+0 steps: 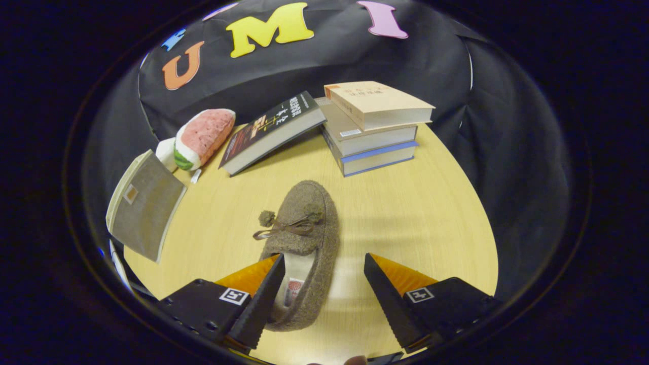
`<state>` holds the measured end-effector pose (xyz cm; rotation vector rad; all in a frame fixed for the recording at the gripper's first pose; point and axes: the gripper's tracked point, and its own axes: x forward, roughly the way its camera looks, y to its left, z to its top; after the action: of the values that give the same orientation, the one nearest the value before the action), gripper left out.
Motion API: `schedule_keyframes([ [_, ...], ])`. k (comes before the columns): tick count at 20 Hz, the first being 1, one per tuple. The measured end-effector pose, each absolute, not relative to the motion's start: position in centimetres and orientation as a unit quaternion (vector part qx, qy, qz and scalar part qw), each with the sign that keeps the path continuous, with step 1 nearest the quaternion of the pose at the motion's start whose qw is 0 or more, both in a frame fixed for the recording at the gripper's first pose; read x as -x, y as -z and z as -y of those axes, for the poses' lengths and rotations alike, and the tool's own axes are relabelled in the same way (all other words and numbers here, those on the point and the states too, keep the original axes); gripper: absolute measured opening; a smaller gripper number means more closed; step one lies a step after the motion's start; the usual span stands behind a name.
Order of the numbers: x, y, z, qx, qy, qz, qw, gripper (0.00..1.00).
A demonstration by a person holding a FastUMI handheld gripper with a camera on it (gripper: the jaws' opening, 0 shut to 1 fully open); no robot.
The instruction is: Open the storage box then place both shoes into the box .Put the left shoe in first, then the right shoe, with the right side of both shoes facing outward in a uniform manner.
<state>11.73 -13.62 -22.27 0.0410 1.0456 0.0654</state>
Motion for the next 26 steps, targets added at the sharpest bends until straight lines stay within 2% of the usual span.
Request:
schedule_keyframes([
  [8,-11.9,24.5,13.2,-0.022,-0.024,-0.551,0.834,0.33],
  [9,-12.0,24.3,13.5,-0.024,-0.017,-0.552,0.834,0.32],
  [10,-11.8,24.3,13.3,-0.026,-0.025,-0.559,0.828,0.05],
  [11,-11.6,24.2,13.1,-0.041,-0.023,-0.561,0.827,0.05],
  [12,-11.4,24.0,12.8,-0.062,-0.022,-0.563,0.824,0.00],
  [17,-10.1,22.1,9.6,-0.135,-0.038,-0.550,0.823,0.00],
  [26,-12.8,9.5,-3.9,-0.204,-0.069,-0.469,0.856,0.00],
])
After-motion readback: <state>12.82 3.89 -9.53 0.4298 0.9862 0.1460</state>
